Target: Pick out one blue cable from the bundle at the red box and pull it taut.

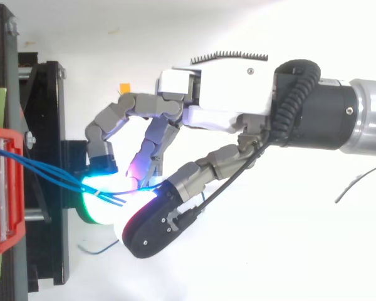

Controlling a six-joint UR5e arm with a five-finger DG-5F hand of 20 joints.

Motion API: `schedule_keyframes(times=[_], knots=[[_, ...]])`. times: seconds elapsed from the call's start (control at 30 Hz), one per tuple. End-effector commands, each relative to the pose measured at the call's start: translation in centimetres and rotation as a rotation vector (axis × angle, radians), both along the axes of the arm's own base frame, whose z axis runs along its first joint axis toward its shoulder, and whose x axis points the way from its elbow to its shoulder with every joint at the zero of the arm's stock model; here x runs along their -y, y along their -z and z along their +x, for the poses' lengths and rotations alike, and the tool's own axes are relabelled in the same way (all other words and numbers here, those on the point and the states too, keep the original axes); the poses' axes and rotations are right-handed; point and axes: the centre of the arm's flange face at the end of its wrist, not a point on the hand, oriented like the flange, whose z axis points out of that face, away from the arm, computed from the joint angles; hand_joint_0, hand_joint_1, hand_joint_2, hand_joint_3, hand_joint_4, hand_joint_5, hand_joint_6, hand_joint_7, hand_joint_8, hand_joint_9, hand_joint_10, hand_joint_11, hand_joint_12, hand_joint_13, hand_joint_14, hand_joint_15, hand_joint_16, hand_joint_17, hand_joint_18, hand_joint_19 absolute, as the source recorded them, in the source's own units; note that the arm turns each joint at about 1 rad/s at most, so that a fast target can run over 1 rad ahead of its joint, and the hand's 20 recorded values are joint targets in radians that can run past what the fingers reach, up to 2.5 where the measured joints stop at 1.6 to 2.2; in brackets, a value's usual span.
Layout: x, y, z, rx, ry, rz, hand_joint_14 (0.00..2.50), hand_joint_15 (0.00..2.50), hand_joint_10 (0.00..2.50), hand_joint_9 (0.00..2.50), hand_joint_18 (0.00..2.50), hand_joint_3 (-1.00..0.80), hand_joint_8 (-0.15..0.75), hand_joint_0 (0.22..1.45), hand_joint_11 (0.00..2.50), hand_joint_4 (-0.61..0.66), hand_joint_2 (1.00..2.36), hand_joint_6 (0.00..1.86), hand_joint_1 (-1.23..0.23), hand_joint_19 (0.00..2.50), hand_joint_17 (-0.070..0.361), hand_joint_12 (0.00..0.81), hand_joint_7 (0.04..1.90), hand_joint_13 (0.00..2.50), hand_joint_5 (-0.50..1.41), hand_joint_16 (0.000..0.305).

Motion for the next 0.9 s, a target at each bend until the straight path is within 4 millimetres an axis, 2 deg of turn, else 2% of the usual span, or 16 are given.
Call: schedule_keyframes(times=[0.0, 0.2, 0.4, 0.57, 0.73, 0.87], knots=[[-0.01, 0.08, -0.08, -0.008, 0.0, 0.0, 0.03, 0.67, 0.03, 1.1, 0.84, -0.5, 0.224, 0.63, 0.77, -0.15, 1.0, 0.95, -0.84, 0.77, 0.096, 0.307, 0.94, 0.98, -0.1, 0.043], [0.0, 0.04, -0.04, -0.003, 0.002, 0.002, 0.03, 0.67, 0.03, 1.11, 0.85, -0.5, 0.231, 0.56, 0.77, -0.09, 1.0, 0.93, -0.79, 0.78, 0.1, 0.317, 0.87, 0.99, -0.1, 0.045], [-0.02, 0.04, -0.04, -0.003, 0.0, 0.002, 0.03, 0.66, 0.03, 1.11, 0.87, -0.5, 0.248, 0.49, 0.75, -0.04, 1.0, 0.89, -0.74, 0.77, 0.11, 0.337, 0.89, 1.0, -0.09, 0.049], [0.0, 0.04, -0.04, -0.003, 0.002, 0.003, 0.02, 0.66, 0.03, 1.1, 0.86, -0.5, 0.245, 0.52, 0.75, -0.03, 1.0, 0.87, -0.69, 0.79, 0.107, 0.331, 0.9, 1.0, -0.1, 0.047], [-0.02, 0.02, -0.02, -0.002, 0.0, 0.003, 0.02, 0.67, 0.03, 1.09, 0.84, -0.5, 0.237, 0.57, 0.76, -0.07, 1.0, 0.87, -0.63, 0.8, 0.101, 0.32, 0.92, 0.99, -0.1, 0.045], [-0.01, -0.05, 0.01, 0.0, 0.002, 0.004, 0.03, 0.67, 0.03, 1.06, 0.83, -0.5, 0.237, 0.61, 0.76, -0.08, 1.0, 0.88, -0.66, 0.8, 0.1, 0.321, 0.92, 0.97, -0.11, 0.045]])
